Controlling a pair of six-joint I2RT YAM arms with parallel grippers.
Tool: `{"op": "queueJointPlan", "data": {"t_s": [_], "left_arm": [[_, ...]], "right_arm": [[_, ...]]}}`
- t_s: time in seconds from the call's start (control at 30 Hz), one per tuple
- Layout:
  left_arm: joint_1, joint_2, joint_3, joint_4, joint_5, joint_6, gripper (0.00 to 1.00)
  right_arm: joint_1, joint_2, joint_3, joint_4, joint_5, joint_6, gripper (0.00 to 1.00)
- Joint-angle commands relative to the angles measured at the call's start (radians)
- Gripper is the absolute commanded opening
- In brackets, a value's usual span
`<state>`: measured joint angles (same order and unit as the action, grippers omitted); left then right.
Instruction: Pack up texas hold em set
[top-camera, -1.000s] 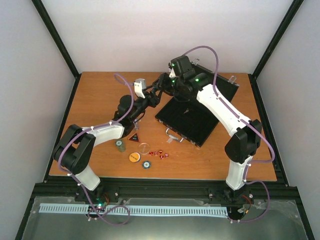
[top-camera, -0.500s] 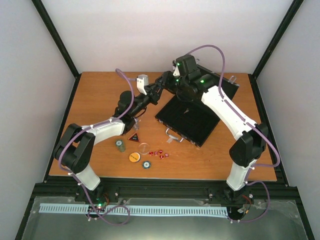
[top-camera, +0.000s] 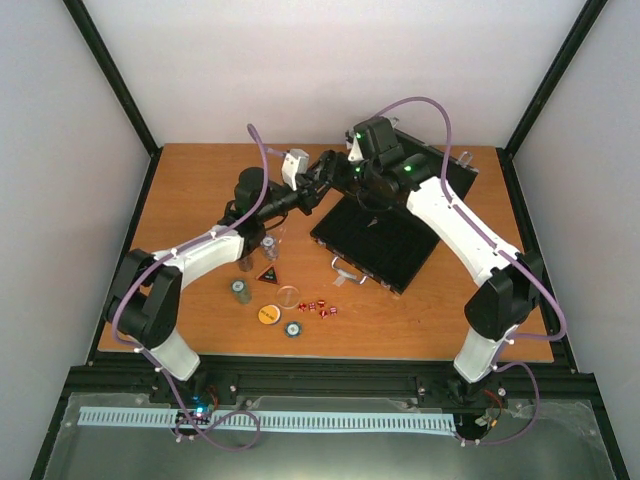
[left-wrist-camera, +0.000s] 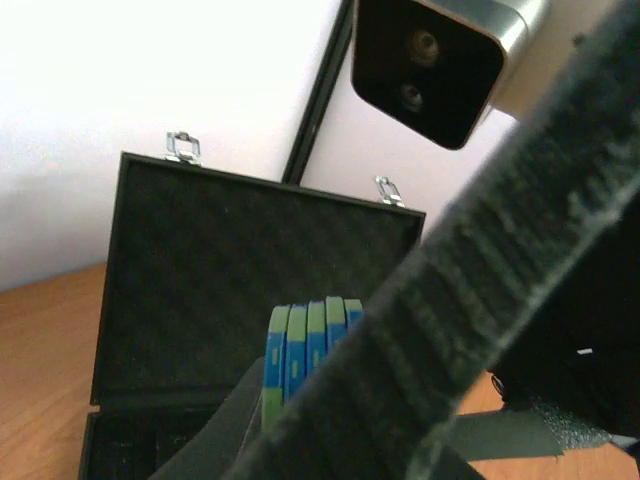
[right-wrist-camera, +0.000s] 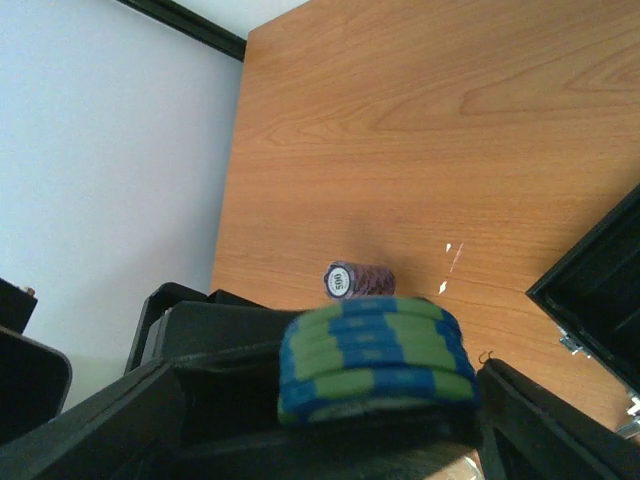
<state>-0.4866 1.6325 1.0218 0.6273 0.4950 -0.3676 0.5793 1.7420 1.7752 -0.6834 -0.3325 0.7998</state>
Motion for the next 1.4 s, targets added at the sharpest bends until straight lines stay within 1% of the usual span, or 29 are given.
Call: {"op": "queueJointPlan", "data": {"t_s": [0.0,0.1,0.2,0.23,0.33,0.43,0.5,0.57,0.7,0.8,0.9,1.0,1.27,1.37], "left_arm": [[0.014,-0.058,0.084,-0.117,0.082,0.119,0.01],[0.015,-0.064,0.098,-0.188,0.103,0.158,0.01],[0.016,-0.058,0.123,-0.257,0.133,0.201,0.01],[0.017,-0.053,0.134,-0.283,0.142,0.214,0.01],[0.019,-0.035,0.160,-0.343,0.154,0.243,0.01],[0.020,-0.014,0.184,-0.389,0.176,0.282,0.01],[0.022,0.014,0.225,-0.459,0.200,0.333,0.01],[0.022,0.057,0.297,-0.578,0.241,0.414,0.01],[0.022,0.173,0.487,-0.884,0.284,0.584,0.01],[0.022,0.257,0.621,-1.030,0.300,0.696,0.01],[0.022,0.342,0.712,-1.142,0.291,0.757,0.01],[0.021,0.412,0.781,-1.211,0.287,0.813,0.01],[-0.003,0.586,0.979,-1.360,0.175,0.943,0.01],[-0.014,0.634,1.024,-1.358,0.117,0.956,0.01]], "right_arm": [[0.019,-0.039,-0.011,-0.056,-0.060,-0.042,0.83],[-0.003,-0.041,0.003,-0.047,-0.053,-0.054,0.89],[-0.032,-0.043,0.024,-0.071,-0.018,-0.072,0.99],[-0.041,-0.049,0.027,-0.082,0.004,-0.076,1.00],[-0.084,-0.081,0.002,-0.101,0.093,-0.080,1.00],[-0.144,-0.124,-0.050,-0.094,0.128,-0.079,1.00],[-0.180,-0.156,-0.084,-0.088,0.143,-0.098,1.00],[-0.206,-0.174,-0.108,-0.096,0.163,-0.135,1.00],[-0.228,-0.188,-0.142,-0.161,0.218,-0.225,1.00],[-0.233,-0.205,-0.193,-0.196,0.246,-0.271,1.00],[-0.235,-0.234,-0.257,-0.209,0.280,-0.298,1.00],[-0.245,-0.257,-0.297,-0.219,0.307,-0.329,1.00],[-0.286,-0.263,-0.352,-0.232,0.328,-0.364,1.00],[-0.309,-0.266,-0.387,-0.221,0.323,-0.365,1.00]]}}
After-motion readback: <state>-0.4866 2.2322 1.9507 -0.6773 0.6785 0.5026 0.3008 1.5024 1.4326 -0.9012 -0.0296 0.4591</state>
